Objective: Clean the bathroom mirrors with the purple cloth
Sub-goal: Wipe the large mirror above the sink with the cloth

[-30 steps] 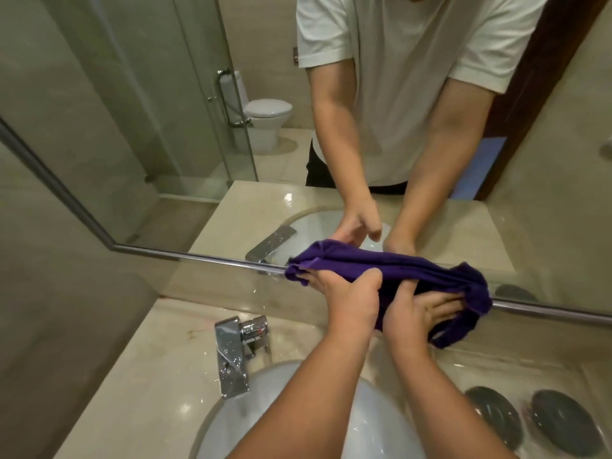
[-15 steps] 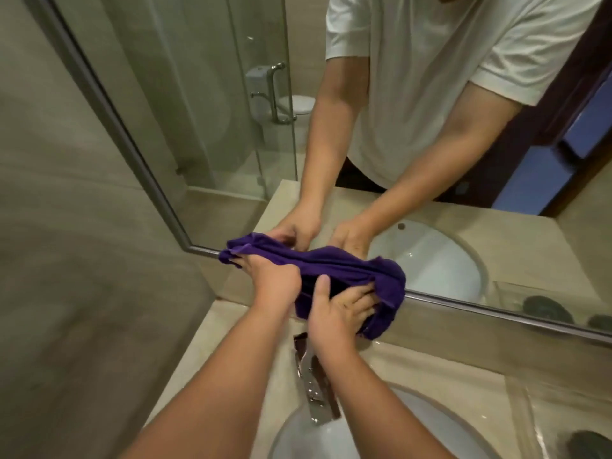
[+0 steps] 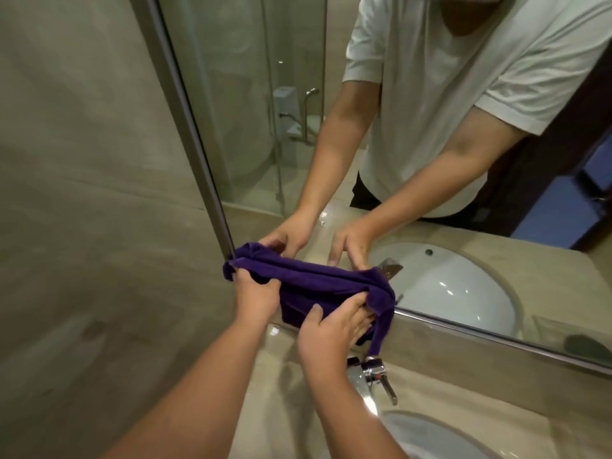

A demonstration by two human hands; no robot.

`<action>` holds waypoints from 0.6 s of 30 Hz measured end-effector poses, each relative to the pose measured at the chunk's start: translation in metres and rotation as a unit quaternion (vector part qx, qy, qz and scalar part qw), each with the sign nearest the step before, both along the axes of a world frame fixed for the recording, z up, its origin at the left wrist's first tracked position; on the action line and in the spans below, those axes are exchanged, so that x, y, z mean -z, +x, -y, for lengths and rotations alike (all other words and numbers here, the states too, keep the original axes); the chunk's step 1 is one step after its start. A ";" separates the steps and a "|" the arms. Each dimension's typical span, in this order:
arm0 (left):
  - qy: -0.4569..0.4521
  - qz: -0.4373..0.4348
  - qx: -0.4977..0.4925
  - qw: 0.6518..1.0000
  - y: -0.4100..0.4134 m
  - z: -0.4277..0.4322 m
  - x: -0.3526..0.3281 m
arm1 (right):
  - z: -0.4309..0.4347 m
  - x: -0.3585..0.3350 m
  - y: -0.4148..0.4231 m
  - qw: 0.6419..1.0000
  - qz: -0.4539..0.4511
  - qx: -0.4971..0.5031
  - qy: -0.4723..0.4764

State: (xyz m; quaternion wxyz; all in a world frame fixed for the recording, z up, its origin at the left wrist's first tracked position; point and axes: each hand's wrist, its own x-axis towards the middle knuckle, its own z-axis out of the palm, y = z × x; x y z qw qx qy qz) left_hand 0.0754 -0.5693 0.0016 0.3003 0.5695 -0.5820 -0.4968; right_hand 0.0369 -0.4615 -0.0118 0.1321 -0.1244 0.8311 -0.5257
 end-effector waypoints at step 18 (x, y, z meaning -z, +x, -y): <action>0.047 -0.349 -0.374 0.858 -0.061 -0.012 -0.099 | -0.012 -0.105 -0.044 0.903 -0.402 -0.105 0.109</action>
